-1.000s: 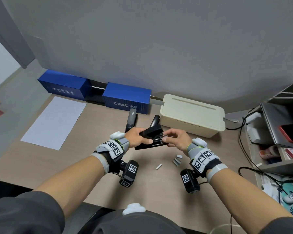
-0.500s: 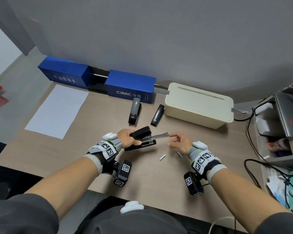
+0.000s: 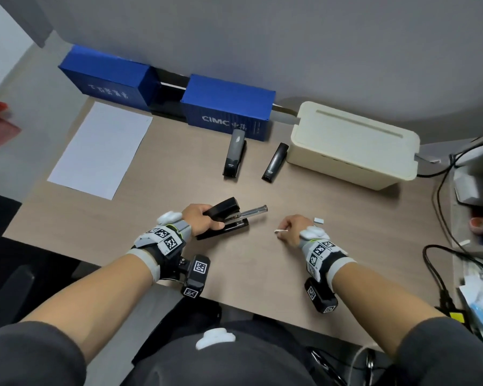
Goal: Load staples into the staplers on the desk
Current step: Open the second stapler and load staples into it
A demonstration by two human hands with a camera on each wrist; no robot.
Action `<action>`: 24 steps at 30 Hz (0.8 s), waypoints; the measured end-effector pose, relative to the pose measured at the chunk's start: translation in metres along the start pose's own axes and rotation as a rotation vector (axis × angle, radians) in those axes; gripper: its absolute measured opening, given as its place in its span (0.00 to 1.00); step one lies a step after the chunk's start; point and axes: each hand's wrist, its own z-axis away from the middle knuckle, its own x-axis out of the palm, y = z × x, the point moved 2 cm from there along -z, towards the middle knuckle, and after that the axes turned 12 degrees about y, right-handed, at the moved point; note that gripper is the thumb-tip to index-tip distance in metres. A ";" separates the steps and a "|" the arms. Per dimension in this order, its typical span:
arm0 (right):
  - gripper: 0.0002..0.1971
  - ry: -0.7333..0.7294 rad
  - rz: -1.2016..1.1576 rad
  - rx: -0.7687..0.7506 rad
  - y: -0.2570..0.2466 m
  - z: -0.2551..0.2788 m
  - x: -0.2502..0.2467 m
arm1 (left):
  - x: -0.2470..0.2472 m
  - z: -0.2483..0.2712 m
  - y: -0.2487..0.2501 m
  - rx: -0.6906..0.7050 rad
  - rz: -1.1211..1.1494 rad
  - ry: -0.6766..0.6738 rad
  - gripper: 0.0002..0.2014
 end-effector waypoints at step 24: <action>0.08 0.192 -0.501 -0.180 -0.027 -0.011 -0.093 | 0.011 0.018 0.090 0.246 -0.128 0.032 0.18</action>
